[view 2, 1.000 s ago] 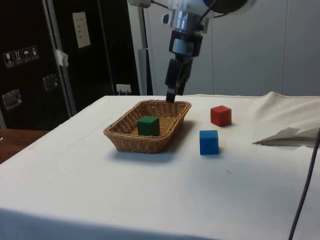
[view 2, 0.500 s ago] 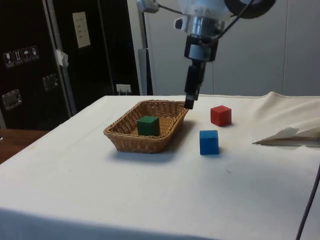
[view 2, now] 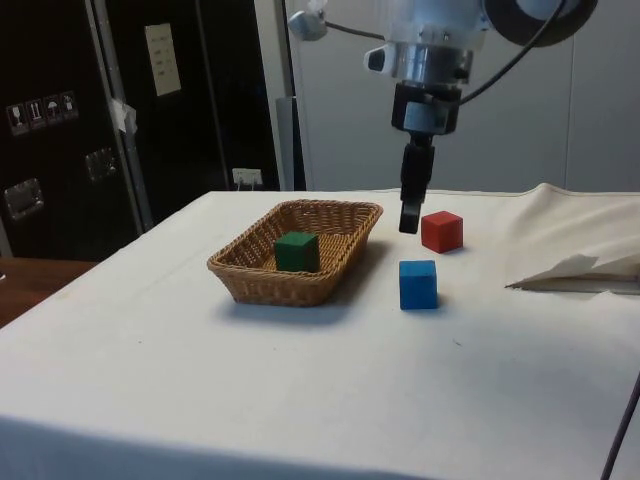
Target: Pick up exactly two blocks and place them into the basket.
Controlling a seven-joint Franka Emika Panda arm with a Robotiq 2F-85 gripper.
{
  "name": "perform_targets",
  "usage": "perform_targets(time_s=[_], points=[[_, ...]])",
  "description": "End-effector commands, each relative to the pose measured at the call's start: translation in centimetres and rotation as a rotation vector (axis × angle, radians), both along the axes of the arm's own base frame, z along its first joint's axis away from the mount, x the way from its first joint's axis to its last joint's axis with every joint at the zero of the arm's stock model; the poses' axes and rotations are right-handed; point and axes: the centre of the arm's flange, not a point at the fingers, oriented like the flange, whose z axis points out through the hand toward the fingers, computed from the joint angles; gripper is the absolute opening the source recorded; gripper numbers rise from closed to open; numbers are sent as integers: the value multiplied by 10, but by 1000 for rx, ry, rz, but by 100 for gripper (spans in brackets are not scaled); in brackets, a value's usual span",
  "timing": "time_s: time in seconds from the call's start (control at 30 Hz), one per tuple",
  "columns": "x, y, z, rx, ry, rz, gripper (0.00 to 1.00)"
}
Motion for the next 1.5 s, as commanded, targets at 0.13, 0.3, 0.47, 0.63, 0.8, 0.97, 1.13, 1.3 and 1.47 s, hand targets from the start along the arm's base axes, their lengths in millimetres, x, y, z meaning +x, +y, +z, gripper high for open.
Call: perform_targets(time_s=[0.13,0.3,0.47,0.63,0.8,0.97,1.13,1.3,1.47], points=[[1,-1,-2,-14,1,-3,100],[-1,0,-5,-7,16,3,100],[3,5,-18,-38,26,9,100],[6,8,-25,-40,39,21,100],[15,4,-32,-70,42,22,100],[14,7,-33,-59,51,32,100],[17,4,-48,-90,69,34,100],[18,1,-56,-100,80,36,100],[20,-4,-61,-109,92,37,100]])
